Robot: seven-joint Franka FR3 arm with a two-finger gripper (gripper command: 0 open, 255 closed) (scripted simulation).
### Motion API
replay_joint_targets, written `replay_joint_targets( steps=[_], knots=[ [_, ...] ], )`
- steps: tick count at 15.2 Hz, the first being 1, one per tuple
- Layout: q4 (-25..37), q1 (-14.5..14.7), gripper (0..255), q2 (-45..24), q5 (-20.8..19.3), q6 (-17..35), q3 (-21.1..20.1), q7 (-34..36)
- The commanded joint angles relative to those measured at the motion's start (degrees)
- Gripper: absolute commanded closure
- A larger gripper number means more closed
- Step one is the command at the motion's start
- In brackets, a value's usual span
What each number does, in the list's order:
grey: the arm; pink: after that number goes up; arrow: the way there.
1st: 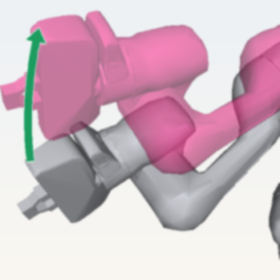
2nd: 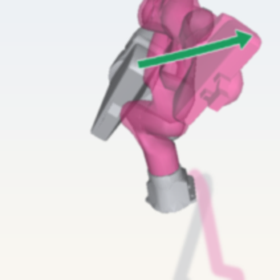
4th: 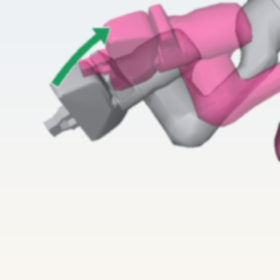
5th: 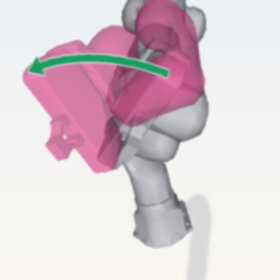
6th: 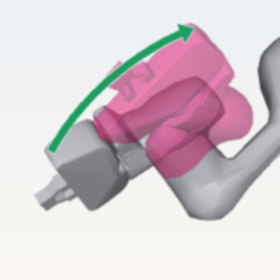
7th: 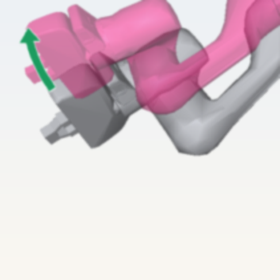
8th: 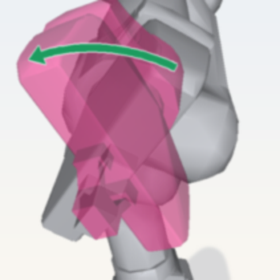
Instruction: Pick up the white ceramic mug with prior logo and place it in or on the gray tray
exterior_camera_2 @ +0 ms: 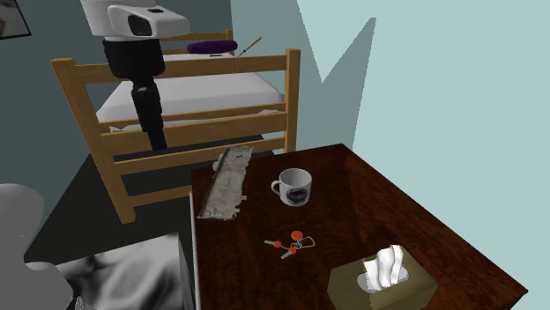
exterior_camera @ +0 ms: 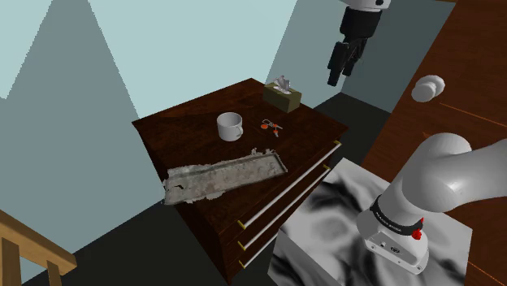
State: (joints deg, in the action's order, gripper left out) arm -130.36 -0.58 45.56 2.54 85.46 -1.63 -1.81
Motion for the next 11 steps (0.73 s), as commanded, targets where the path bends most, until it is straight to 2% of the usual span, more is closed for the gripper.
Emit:
replay_joint_targets(
  steps=[1,11],
  knots=[
    [0.0,0.0,0,0.0,0.0,0.0,0.0,0.0],
    [0.8,0.4,0,-17.4,0.9,16.4,-1.6,0.4]
  ],
)
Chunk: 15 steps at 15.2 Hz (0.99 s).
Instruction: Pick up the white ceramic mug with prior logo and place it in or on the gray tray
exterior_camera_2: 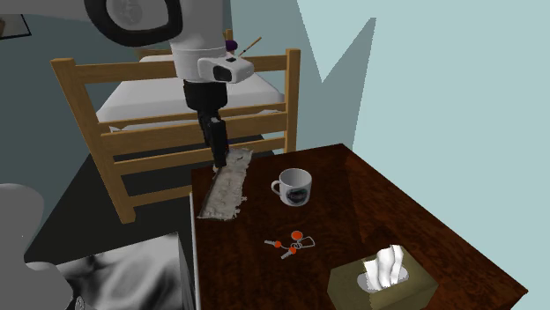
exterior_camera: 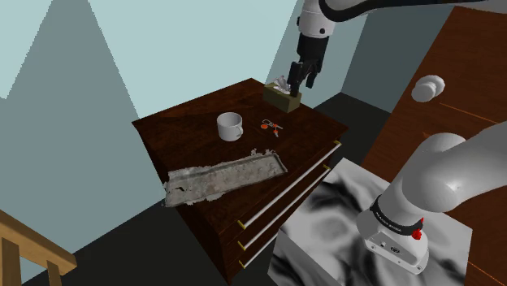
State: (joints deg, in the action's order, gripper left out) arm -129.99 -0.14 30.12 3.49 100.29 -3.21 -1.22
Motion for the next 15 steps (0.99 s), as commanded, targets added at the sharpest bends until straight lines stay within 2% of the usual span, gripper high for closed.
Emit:
replay_joint_targets(
  steps=[1,8,15],
  knots=[
    [0.9,0.0,0,-3.9,0.0,3.0,-0.1,-0.1],
    [6.7,0.2,0,-18.3,-0.1,11.5,-1.1,0.4],
    [16.1,0.7,0,-33.4,-0.8,17.0,-1.8,1.1]
  ],
)
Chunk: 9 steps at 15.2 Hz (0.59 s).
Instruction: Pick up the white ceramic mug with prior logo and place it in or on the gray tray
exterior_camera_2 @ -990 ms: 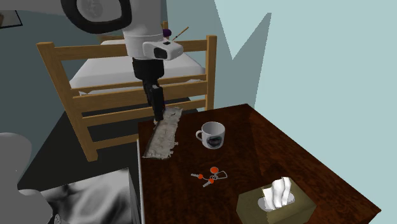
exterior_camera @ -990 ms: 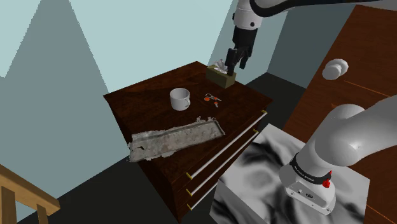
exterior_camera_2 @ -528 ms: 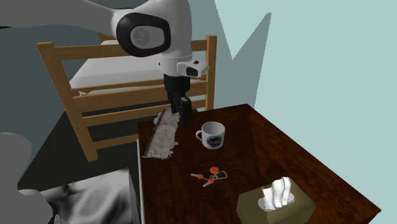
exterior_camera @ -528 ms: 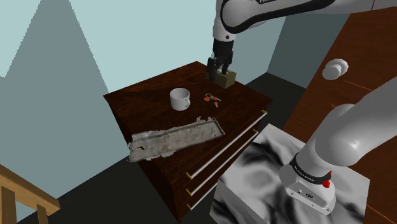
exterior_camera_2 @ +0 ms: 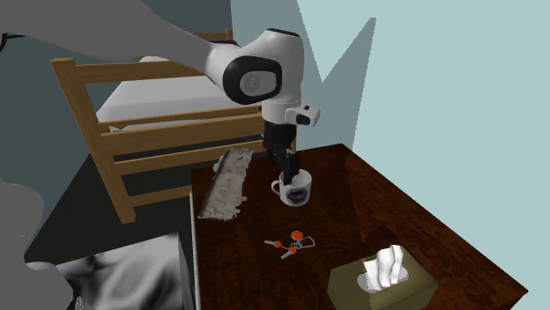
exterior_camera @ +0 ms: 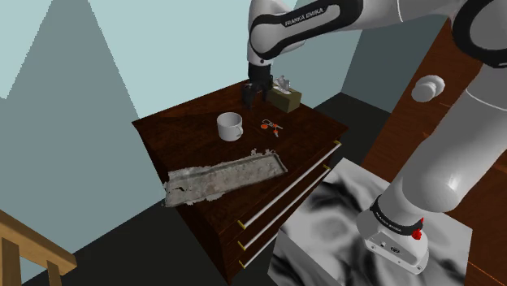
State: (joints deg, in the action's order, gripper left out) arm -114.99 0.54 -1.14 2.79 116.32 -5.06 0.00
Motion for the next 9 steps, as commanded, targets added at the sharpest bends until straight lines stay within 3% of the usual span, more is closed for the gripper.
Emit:
replay_joint_targets(
  steps=[1,7,9],
  knots=[
    [2.8,0.1,0,-4.3,-0.3,1.5,-0.1,0.0],
    [14.6,0.8,0,-17.8,-1.3,3.0,-0.2,0.7],
    [15.6,1.0,0,-19.5,-1.4,3.7,-0.2,0.8]
  ],
)
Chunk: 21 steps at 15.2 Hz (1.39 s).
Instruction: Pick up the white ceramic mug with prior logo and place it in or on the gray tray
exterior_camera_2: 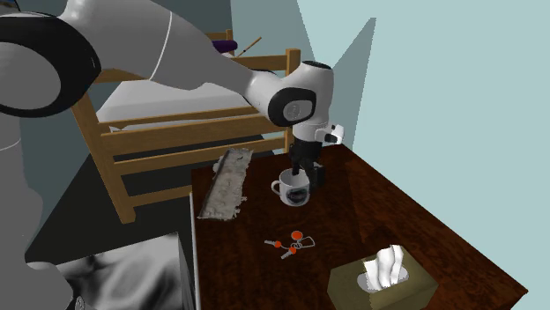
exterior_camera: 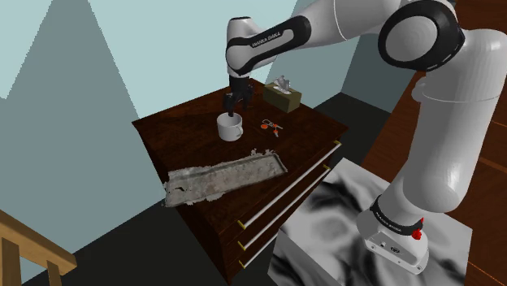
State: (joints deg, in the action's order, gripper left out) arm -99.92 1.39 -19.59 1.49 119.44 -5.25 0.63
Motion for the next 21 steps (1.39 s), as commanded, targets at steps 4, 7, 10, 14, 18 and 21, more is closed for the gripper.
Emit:
replay_joint_targets(
  steps=[4,7,10,14,18,21],
  knots=[
    [-0.8,0.2,0,-2.3,-0.2,3.2,0.0,0.2],
    [-1.5,0.3,0,-3.2,-0.2,4.8,0.0,0.2],
    [-1.5,0.3,0,-3.3,-0.2,4.8,0.0,0.2],
    [-1.5,0.3,0,-3.2,-0.2,4.8,0.0,0.2],
    [-1.5,0.3,255,-3.2,-0.2,4.8,0.0,0.2],
    [-1.5,0.3,255,-3.2,-0.2,4.8,0.0,0.2]
  ],
)
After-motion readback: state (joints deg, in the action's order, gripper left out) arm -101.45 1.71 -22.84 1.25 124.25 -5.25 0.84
